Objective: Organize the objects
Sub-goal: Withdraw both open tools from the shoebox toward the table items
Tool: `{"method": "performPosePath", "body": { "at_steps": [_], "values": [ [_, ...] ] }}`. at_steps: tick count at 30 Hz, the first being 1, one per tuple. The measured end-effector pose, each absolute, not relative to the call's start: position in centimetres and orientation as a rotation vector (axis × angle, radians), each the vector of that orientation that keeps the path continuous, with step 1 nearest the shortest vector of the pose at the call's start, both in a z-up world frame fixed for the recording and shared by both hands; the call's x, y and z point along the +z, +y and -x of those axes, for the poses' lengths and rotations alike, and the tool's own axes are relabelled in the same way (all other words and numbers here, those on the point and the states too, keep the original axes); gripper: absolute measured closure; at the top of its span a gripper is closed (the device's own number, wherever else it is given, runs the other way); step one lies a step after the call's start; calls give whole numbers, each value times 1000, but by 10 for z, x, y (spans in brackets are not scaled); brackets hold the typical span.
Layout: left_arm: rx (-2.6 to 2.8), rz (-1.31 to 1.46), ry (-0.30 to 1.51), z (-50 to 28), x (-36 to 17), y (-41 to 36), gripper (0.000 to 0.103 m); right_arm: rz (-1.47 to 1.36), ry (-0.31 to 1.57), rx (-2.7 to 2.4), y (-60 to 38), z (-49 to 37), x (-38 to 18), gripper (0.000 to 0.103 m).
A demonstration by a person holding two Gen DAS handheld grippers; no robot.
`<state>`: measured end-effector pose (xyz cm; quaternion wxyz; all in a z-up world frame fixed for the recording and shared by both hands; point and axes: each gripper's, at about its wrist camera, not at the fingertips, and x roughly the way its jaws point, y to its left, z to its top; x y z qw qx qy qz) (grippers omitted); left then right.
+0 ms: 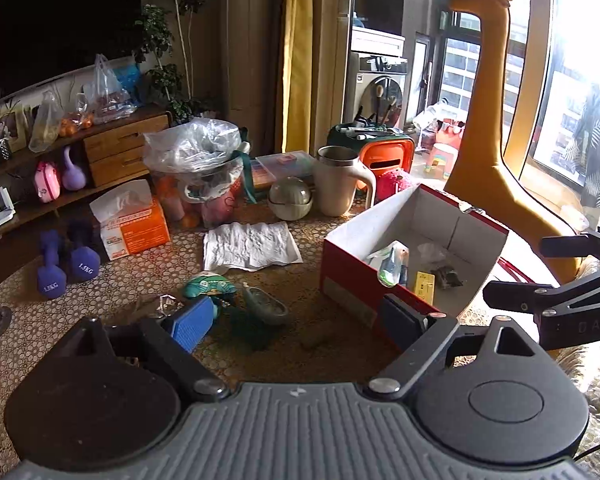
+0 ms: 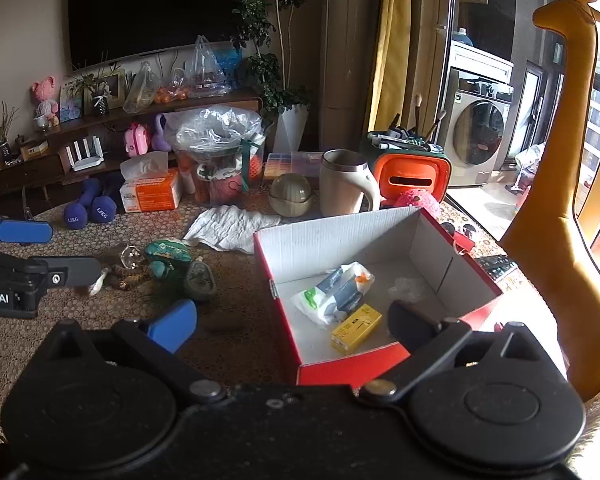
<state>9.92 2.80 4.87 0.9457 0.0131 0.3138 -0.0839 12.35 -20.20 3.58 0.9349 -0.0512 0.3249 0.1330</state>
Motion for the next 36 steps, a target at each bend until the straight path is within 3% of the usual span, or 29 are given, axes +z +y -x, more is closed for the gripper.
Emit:
{"method": "performPosePath", "body": {
  "at_steps": [2, 20, 36],
  "values": [
    [-142, -13, 628, -90, 50, 44, 3, 109, 656, 282, -192, -117, 38, 1],
    [63, 91, 618, -56, 27, 123, 0, 191, 622, 443, -137, -102, 22, 1],
    [96, 40, 630, -104, -42, 164, 0, 151, 670, 560, -100, -166, -31, 1]
  ]
}}
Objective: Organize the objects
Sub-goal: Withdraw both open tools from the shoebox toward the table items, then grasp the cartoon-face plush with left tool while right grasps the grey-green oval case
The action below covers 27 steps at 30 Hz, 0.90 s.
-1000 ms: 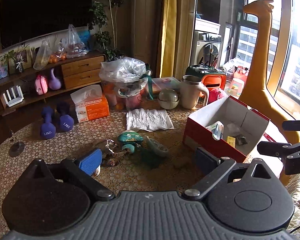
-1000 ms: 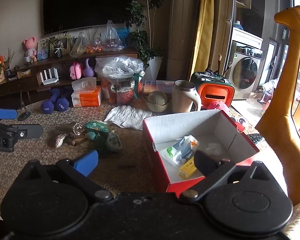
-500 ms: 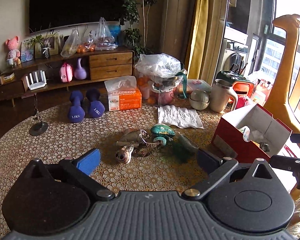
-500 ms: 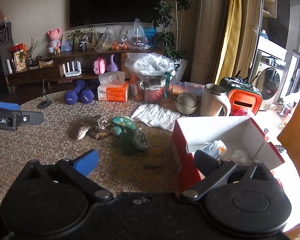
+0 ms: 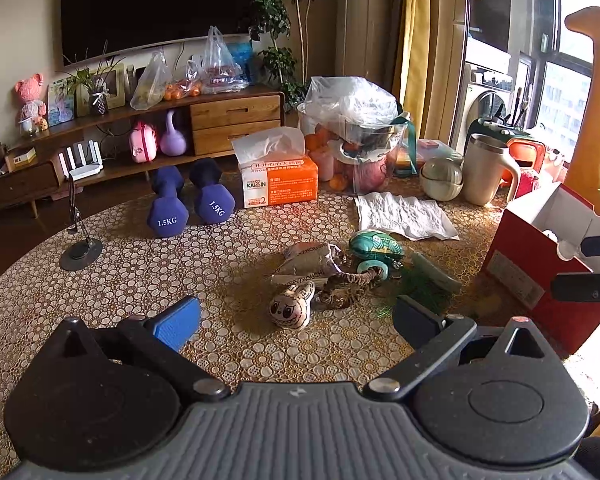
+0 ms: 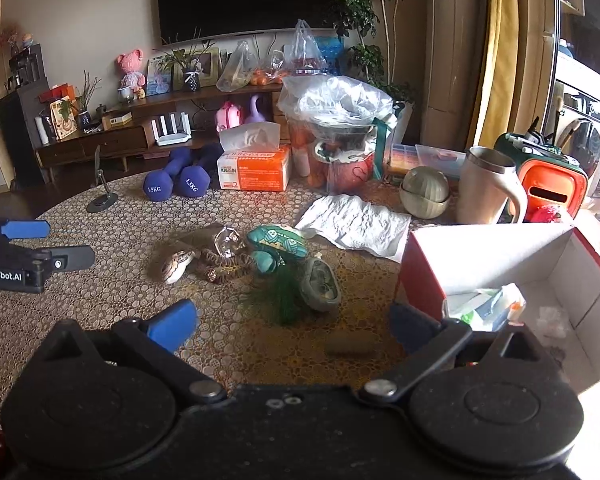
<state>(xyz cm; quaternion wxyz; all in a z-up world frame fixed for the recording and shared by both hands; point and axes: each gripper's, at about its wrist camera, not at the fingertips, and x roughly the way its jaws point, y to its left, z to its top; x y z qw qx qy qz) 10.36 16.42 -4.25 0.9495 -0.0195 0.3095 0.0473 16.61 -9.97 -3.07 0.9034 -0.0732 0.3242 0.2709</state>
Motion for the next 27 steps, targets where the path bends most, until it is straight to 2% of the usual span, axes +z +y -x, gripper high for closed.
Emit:
{"method": "performPosePath", "body": {
  "at_steps": [13, 27],
  "values": [
    [83, -23, 698, -170, -107, 175, 0, 141, 803, 492, -67, -261, -83, 4],
    [63, 24, 740, -207, -143, 187, 1, 120, 938, 479, -47, -322, -125, 21]
  ]
}}
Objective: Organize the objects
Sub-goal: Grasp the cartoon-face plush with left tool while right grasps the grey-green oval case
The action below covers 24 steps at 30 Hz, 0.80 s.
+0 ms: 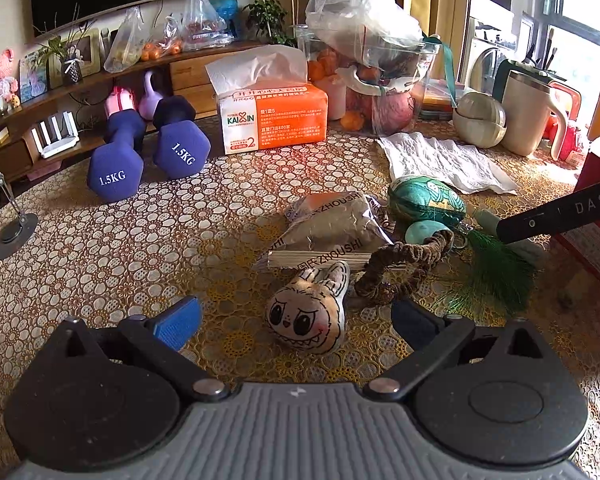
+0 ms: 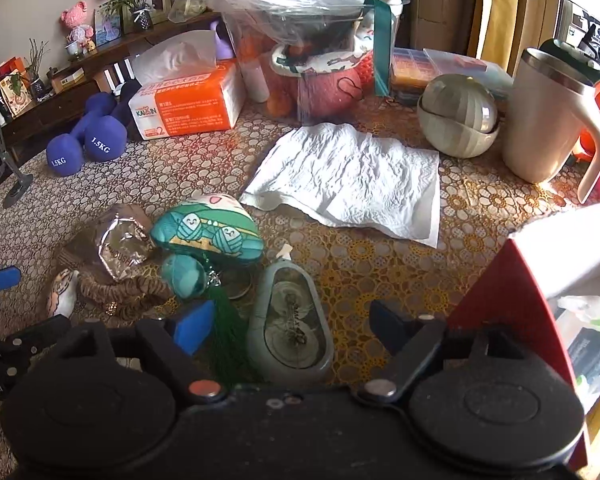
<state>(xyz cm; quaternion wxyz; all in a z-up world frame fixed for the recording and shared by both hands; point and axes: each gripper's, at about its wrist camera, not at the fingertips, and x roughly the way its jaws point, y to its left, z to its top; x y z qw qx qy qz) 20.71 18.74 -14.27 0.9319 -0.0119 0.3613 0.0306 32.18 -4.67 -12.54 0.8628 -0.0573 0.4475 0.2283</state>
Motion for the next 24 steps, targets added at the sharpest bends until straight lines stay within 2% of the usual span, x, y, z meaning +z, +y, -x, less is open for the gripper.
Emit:
{"method": "performPosePath", "body": {
  "at_steps": [3, 5, 13, 17, 20, 24],
  "values": [
    [65, 38, 745, -212, -146, 191, 5, 107, 964, 475, -45, -329, -133, 24],
    [65, 57, 752, -215, -147, 194, 15, 100, 975, 473, -45, -334, -137, 25],
    [44, 105, 770, -219, -153, 201, 44, 66, 989, 479, -46, -341, -145, 35],
    [31, 98, 761, -217, -152, 198, 56, 69, 983, 484, -44, -341, -144, 49],
    [33, 79, 759, -217, -152, 194, 58, 85, 979, 481, -41, -339, -144, 59],
    [35, 85, 752, -214, -149, 195, 59, 82, 974, 480, -40, -336, -142, 59]
  ]
}}
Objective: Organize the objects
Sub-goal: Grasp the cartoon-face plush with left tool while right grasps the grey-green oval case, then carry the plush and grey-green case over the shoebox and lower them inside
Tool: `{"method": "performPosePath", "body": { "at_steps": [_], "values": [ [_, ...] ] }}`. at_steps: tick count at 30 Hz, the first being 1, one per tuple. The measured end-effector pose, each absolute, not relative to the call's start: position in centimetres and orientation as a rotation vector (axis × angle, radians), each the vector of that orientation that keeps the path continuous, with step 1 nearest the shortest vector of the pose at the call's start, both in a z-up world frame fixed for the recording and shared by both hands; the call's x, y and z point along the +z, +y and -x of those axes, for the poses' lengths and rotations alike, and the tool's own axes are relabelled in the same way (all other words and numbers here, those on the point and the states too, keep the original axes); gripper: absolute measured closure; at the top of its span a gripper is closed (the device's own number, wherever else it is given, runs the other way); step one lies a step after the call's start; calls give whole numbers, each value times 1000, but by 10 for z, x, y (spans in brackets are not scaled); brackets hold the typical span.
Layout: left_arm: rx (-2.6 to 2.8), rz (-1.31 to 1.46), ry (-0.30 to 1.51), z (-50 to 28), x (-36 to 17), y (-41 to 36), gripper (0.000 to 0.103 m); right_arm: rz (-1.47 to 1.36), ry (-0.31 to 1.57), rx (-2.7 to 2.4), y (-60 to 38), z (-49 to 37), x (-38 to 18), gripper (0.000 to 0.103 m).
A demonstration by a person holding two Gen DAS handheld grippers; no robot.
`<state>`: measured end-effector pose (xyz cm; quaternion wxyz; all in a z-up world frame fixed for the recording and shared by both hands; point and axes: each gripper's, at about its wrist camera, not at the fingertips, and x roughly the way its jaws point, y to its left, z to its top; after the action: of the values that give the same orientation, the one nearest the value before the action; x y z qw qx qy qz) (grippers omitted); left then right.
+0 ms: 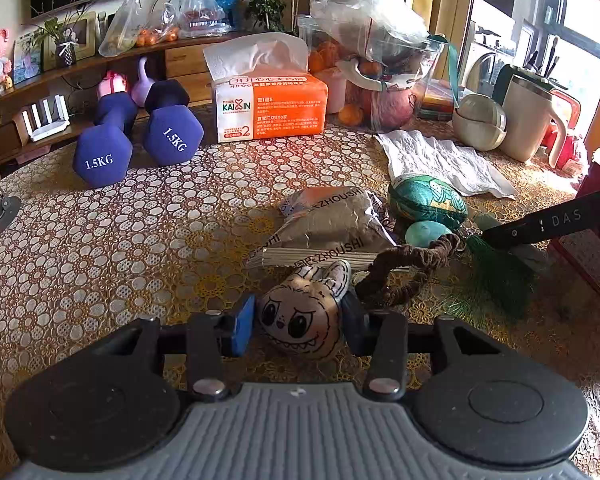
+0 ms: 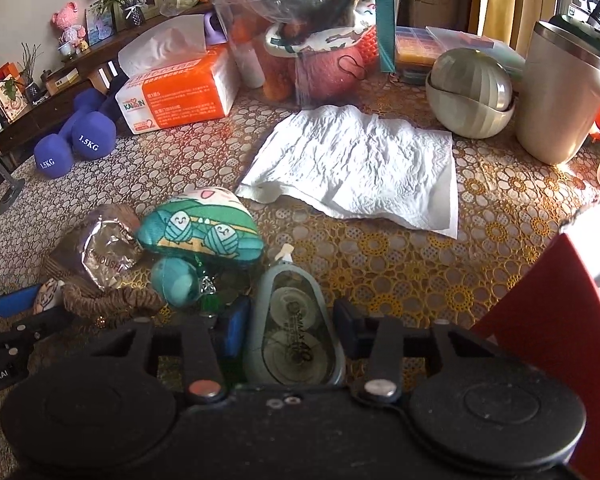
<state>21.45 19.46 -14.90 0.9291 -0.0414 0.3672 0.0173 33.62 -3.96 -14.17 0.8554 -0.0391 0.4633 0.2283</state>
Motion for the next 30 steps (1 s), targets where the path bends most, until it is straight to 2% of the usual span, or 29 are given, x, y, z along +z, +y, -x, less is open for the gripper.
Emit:
{"method": "performPosePath", "body": {
  "at_steps": [17, 30],
  "values": [
    [26, 93, 727, -182, -105, 186, 61, 16, 860, 562, -72, -289, -68, 59],
    [-73, 20, 715, -150, -44, 128, 61, 21, 819, 579, -122, -239, -18, 59]
  ]
}}
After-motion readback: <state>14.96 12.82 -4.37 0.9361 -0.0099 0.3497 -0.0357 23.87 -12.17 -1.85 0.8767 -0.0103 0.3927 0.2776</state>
